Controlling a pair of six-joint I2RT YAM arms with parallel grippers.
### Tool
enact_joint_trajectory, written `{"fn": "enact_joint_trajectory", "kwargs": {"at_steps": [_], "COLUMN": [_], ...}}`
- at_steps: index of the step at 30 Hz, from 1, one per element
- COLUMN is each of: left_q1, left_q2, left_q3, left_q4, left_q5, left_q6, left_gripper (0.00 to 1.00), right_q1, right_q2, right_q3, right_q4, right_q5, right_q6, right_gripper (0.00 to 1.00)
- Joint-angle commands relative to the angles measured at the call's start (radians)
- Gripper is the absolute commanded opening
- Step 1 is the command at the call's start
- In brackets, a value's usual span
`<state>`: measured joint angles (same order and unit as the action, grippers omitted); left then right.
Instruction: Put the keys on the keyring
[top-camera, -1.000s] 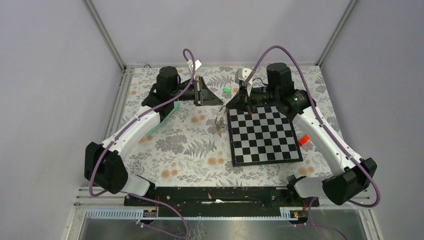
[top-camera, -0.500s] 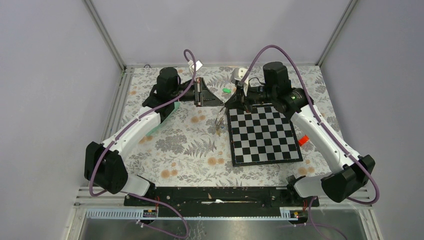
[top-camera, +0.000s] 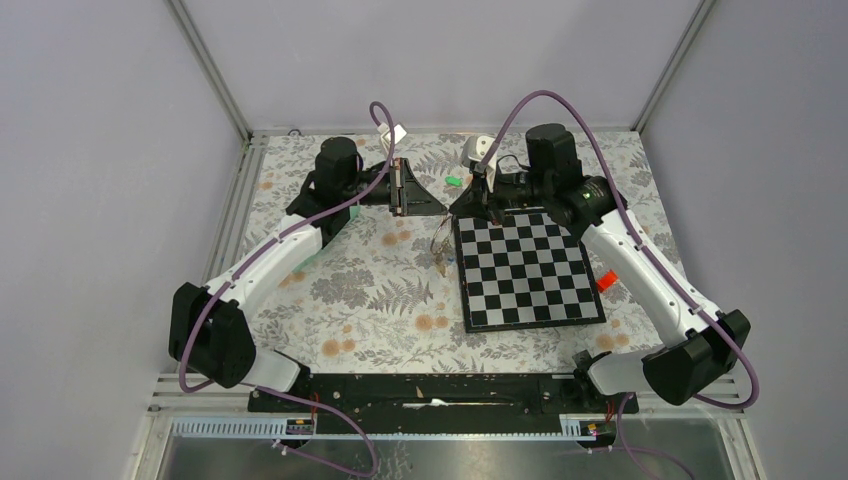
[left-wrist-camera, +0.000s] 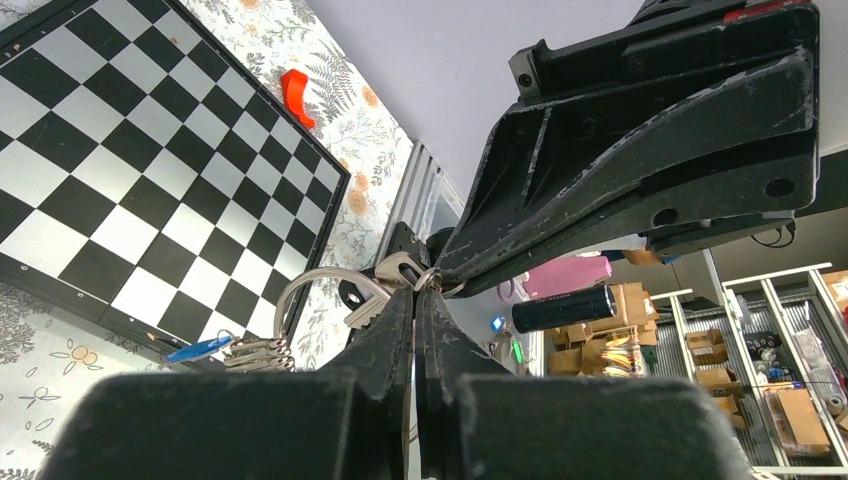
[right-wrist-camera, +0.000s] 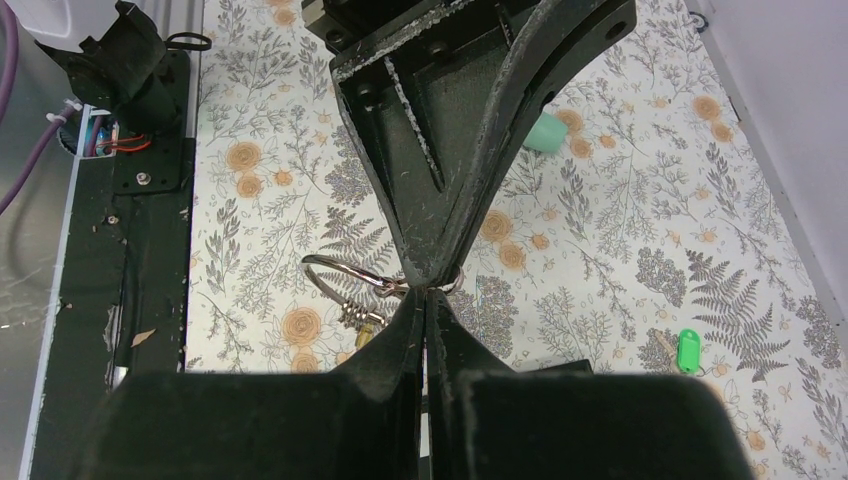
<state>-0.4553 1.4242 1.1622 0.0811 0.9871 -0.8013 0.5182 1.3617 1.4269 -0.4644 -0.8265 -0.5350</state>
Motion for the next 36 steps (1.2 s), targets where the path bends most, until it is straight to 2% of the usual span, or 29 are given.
{"fn": "enact_joint_trajectory", "kwargs": {"at_steps": [1,36], "left_q1": [-0.009,-0.027], "left_q2": [-0.031,-0.031], "left_q3": [0.0,-0.019], "left_q4": [0.069,0.13], "left_q5": [0.034,0.078], "left_q6": [0.008,-0.029], "left_gripper": [0.0,0.0], "right_q1": [0.006,0.006], "right_q2": [-0.025,-0.034], "right_q3": [0.018,0.007], "right_q4": [0.017,0.041], "right_q5": [0.026,0.07], "right_q6": [-0.014,0.009], "right_gripper": [0.0,0.0]}}
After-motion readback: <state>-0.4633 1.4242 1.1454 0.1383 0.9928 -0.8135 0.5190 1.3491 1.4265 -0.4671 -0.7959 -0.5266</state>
